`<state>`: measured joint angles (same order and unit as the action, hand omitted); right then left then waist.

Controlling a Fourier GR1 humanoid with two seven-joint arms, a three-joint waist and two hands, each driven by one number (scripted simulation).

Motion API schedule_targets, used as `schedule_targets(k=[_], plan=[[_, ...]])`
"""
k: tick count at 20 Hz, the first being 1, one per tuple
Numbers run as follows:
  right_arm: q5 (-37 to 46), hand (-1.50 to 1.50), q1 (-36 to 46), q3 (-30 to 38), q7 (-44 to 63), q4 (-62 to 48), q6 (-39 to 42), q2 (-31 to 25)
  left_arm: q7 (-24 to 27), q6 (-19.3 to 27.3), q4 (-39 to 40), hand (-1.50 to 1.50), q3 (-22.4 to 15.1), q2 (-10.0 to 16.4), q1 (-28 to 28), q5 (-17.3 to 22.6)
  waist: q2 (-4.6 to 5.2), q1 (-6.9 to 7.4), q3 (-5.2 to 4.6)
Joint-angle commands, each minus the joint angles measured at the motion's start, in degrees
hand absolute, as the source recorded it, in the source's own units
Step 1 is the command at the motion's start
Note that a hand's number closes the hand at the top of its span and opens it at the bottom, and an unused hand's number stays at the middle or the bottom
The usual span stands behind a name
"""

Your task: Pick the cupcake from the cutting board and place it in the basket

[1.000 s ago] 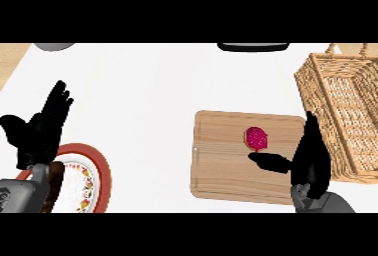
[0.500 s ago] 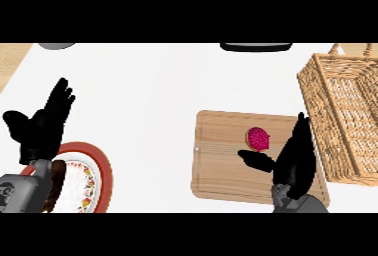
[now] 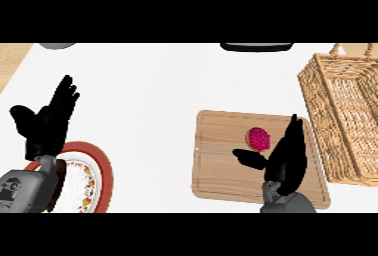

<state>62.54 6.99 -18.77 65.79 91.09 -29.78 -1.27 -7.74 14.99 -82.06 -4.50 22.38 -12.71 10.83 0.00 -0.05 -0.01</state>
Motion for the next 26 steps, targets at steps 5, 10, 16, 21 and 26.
schedule_targets(k=[5, 10, 16, 21, 26], plan=[[2.11, -1.50, 4.08, 1.08, 10.79, -3.73, 2.35, 1.24, 3.38, -3.78, 0.33, 0.00, 3.22, 0.26, 2.44, 0.78, -0.01, 0.45, -0.02], [0.44, -1.50, 3.95, 2.53, 8.55, -4.81, 2.28, 1.25, 1.01, -0.27, -1.26, 0.00, 0.31, -3.46, 1.83, -3.57, 0.01, 0.12, 0.00], [-0.49, -1.50, -0.11, 0.99, 6.57, -5.88, -0.80, 1.26, -2.88, -3.91, -0.63, 0.00, 4.00, -0.97, -1.13, -2.23, 0.00, -0.10, 0.00], [-3.13, -1.50, 2.96, 3.74, 2.64, -12.46, -1.49, 1.26, 1.35, -3.65, -1.82, 0.00, 3.93, -3.35, 3.20, -4.74, 0.01, 0.28, 0.01], [-5.66, -1.50, 2.49, 2.39, 1.72, -16.57, -6.42, 1.26, -3.41, -4.57, -4.93, 0.00, 4.95, -2.71, 1.47, -4.48, 0.00, 0.44, 0.03]])
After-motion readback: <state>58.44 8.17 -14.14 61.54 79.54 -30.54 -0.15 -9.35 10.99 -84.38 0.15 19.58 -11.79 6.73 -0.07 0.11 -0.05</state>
